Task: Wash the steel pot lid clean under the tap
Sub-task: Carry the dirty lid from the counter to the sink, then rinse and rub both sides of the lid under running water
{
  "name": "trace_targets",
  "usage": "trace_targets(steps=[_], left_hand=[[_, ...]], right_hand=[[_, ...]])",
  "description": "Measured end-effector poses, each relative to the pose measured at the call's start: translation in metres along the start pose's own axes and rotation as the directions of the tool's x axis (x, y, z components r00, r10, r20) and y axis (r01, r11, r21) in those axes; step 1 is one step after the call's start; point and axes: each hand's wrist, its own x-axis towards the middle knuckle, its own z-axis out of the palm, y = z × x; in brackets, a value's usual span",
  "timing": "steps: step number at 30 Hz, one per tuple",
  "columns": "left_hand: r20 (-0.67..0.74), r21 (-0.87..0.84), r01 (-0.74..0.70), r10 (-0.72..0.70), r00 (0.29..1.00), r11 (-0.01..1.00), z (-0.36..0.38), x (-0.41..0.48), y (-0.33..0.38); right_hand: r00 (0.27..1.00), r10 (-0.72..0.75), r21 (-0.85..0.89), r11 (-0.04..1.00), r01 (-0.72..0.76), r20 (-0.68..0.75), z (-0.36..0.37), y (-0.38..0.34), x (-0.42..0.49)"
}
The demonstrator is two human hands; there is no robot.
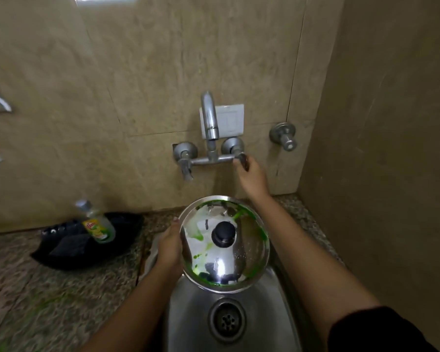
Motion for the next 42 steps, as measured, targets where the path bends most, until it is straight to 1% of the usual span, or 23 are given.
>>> trace_targets(steps=[3,6,11,14,17,19,22,23,24,25,27,28,30,31,33,34,35,36,38,39,40,41,42], left_hand=[[-0.003,-0.006,-0.012,0.012,1.000,1.000,-0.003,0.006,0.000],[0.022,-0.011,-0.036,0.037,0.999,0.999,-0.004,0.010,-0.001],[0.062,-0.039,-0.029,0.032,0.998,0.999,-0.003,0.011,-0.004],[0.089,-0.028,-0.024,0.027,0.996,0.999,-0.004,0.010,-0.008],[0.098,-0.001,-0.021,0.021,0.995,1.000,-0.005,0.009,-0.010],[0.105,0.000,0.002,-0.002,0.994,1.000,-0.006,0.011,-0.014],[0.129,-0.036,0.064,-0.059,0.990,0.997,-0.011,0.017,-0.020],[0.125,-0.043,0.066,-0.060,0.990,0.997,-0.013,0.020,-0.022],[0.113,-0.049,0.070,-0.064,0.992,0.996,-0.014,0.023,-0.023],[0.113,-0.058,0.082,-0.075,0.991,0.995,-0.014,0.024,-0.023],[0.106,-0.078,0.108,-0.099,0.989,0.991,-0.013,0.027,-0.022],[0.095,-0.080,0.117,-0.109,0.989,0.990,-0.012,0.027,-0.022],[0.101,-0.070,0.117,-0.110,0.989,0.991,-0.010,0.026,-0.022],[0.124,-0.054,0.105,-0.098,0.987,0.993,-0.008,0.025,-0.022],[0.152,-0.022,0.080,-0.076,0.985,0.997,-0.005,0.023,-0.024],[0.150,-0.017,0.077,-0.073,0.986,0.997,-0.006,0.023,-0.025],[0.140,-0.014,0.069,-0.066,0.988,0.998,-0.007,0.025,-0.027],[0.135,-0.014,0.060,-0.058,0.989,0.998,-0.008,0.027,-0.028],[0.128,-0.016,0.054,-0.051,0.991,0.998,-0.011,0.031,-0.029],[0.124,-0.023,0.057,-0.054,0.991,0.998,-0.011,0.032,-0.030],[0.122,-0.028,0.063,-0.059,0.991,0.998,-0.010,0.031,-0.031],[0.131,-0.027,0.065,-0.061,0.990,0.998,-0.008,0.030,-0.030],[0.139,-0.024,0.070,-0.066,0.988,0.997,-0.006,0.028,-0.030]], right_hand=[[0.997,0.001,-0.085,0.996,-0.007,-0.079,0.011,-0.009,0.007],[0.992,0.002,-0.114,0.993,-0.017,-0.129,0.014,-0.005,0.012],[0.990,0.030,-0.034,0.999,-0.035,-0.135,0.014,-0.004,0.017],[0.990,0.039,0.012,0.999,-0.038,-0.138,0.014,-0.002,0.019],[0.992,0.034,0.030,0.999,-0.030,-0.124,0.013,-0.002,0.017],[0.994,0.042,0.080,0.996,-0.034,-0.104,0.010,-0.004,0.016],[0.997,0.080,0.123,0.989,-0.079,-0.001,0.006,-0.002,0.000],[0.996,0.078,0.078,0.994,-0.081,0.042,0.007,0.003,-0.013],[0.994,0.063,-0.016,0.998,-0.062,0.087,0.008,0.009,-0.030],[0.989,0.054,-0.156,0.987,-0.033,0.135,0.010,0.016,-0.047],[0.969,0.030,-0.410,0.909,0.075,0.244,0.015,0.030,-0.071],[0.949,0.041,-0.487,0.865,0.123,0.312,0.019,0.034,-0.077],[0.904,0.075,-0.576,0.792,0.202,0.421,0.031,0.033,-0.081],[0.880,0.062,-0.606,0.748,0.271,0.470,0.038,0.030,-0.083],[0.820,-0.010,-0.609,0.664,0.434,0.573,0.051,0.021,-0.094],[0.794,-0.032,-0.606,0.629,0.487,0.606,0.054,0.018,-0.101],[0.789,-0.044,-0.608,0.612,0.506,0.613,0.054,0.018,-0.105],[0.813,-0.039,-0.632,0.609,0.480,0.580,0.050,0.021,-0.104],[0.879,0.065,-0.692,0.646,0.323,0.472,0.040,0.030,-0.091],[0.893,0.128,-0.714,0.653,0.252,0.432,0.035,0.034,-0.085],[0.894,0.160,-0.731,0.643,0.226,0.418,0.034,0.036,-0.081],[0.894,0.142,-0.744,0.618,0.255,0.425,0.036,0.033,-0.081],[0.885,0.090,-0.748,0.578,0.327,0.456,0.042,0.029,-0.086]])
